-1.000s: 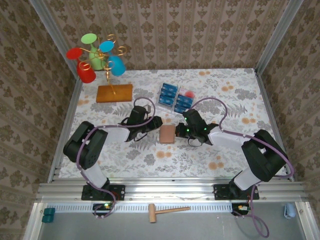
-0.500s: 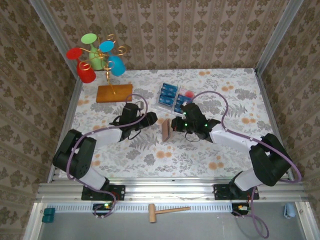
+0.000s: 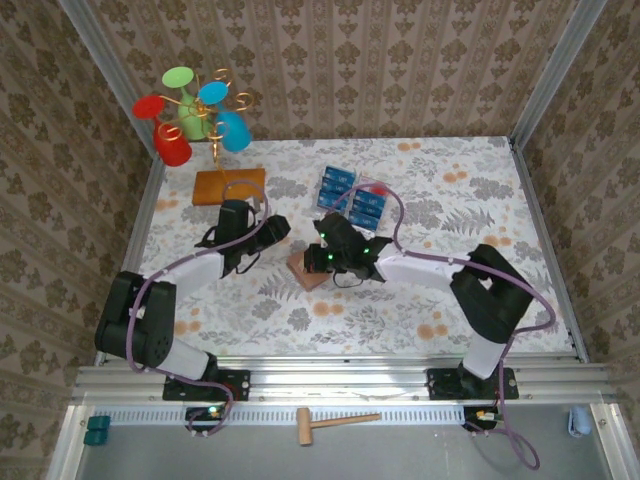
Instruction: Put the credit cards into the card holder
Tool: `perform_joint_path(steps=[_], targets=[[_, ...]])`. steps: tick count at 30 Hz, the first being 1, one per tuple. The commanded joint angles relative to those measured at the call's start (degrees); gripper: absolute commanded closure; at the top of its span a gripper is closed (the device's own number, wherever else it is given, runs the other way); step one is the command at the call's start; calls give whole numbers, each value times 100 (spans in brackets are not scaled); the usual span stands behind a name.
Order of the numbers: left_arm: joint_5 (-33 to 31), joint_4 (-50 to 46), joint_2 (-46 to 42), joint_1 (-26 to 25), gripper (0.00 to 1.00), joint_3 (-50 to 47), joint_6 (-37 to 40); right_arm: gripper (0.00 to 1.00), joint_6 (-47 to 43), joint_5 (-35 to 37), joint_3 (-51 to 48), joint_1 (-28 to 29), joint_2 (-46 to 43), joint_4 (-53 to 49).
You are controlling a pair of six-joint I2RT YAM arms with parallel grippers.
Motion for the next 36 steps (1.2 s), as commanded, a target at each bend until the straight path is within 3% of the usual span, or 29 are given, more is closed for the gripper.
perform_joint_path(steps=[1,12,28,36], targets=[[183,-304,-114,8,40,32,210,100,172,166,-24,-43,-58,118],[191,-371,-86,-143,41,-61,210,100,88,333,-403,-504,-1050,-107],[-767,-1652,543,-1254,41,867,827,100,421,405,-1533,-1258,-1684,222],[-954,-1899,914,-1508,41,1256,950,100,392,360,-1653,-1427,-2007,201]])
